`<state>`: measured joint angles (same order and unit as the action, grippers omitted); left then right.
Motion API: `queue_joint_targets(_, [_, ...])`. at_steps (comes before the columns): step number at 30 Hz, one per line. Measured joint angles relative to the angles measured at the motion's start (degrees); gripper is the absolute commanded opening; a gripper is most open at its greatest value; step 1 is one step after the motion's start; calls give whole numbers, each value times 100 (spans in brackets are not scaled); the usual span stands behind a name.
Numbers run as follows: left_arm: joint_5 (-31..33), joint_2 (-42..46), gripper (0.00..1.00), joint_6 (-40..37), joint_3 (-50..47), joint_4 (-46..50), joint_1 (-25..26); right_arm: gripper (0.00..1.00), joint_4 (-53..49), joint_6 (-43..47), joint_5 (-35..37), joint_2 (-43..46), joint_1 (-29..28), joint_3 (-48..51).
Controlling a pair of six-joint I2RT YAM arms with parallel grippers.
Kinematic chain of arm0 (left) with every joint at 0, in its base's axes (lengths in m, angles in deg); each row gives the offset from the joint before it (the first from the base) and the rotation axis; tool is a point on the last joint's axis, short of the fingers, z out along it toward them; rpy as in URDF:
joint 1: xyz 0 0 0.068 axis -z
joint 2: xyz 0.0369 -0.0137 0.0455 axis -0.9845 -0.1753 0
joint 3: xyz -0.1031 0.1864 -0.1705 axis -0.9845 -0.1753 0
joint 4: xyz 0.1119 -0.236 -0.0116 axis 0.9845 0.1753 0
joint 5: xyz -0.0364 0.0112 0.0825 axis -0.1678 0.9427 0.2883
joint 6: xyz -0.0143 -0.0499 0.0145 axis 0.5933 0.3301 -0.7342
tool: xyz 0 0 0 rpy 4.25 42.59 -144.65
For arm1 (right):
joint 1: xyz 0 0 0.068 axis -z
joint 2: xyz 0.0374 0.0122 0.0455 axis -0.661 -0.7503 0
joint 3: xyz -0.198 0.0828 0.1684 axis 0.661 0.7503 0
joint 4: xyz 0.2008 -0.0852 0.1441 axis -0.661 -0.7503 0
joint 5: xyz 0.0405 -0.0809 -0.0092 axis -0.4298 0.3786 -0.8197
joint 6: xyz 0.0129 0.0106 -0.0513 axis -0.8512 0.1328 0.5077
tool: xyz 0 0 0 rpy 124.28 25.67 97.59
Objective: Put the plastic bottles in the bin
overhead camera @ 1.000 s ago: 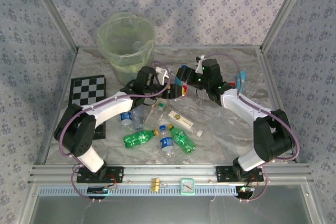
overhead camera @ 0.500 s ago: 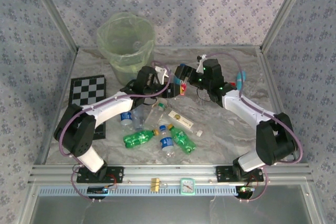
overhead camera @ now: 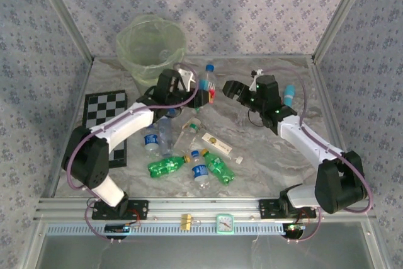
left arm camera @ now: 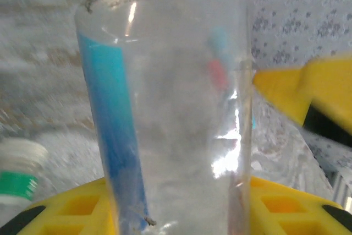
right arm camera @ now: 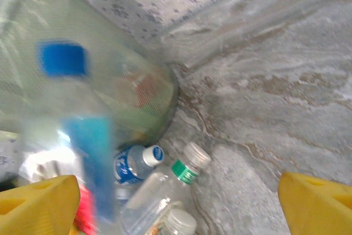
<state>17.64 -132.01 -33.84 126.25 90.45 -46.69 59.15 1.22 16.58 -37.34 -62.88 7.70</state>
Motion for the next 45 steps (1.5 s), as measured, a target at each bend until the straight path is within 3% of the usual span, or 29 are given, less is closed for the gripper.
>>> queue_joint_targets(11, [894,192,46,-1346,1746,940,-527,96,-146,2,33,-7,-2,229])
queue_joint_targets(17, [1325,192,46,-1593,2522,1373,-1078,100,-146,68,22,-7,-17,229])
queue_joint_targets(25, [1683,201,46,-1567,2562,1637,-1904,100,-149,177,-37,-7,-57,229])
queue_joint_targets(31, [1899,188,47,-1572,2393,1805,-2090,100,-170,264,-57,-7,-90,229])
queue_joint_targets(39, [1926,-170,56,-1528,2393,2124,-2122,100,-291,286,-79,-11,-219,219])
queue_joint_targets(45, [1919,-293,76,-1486,2426,2135,-2122,100,-442,404,-76,-35,-245,199])
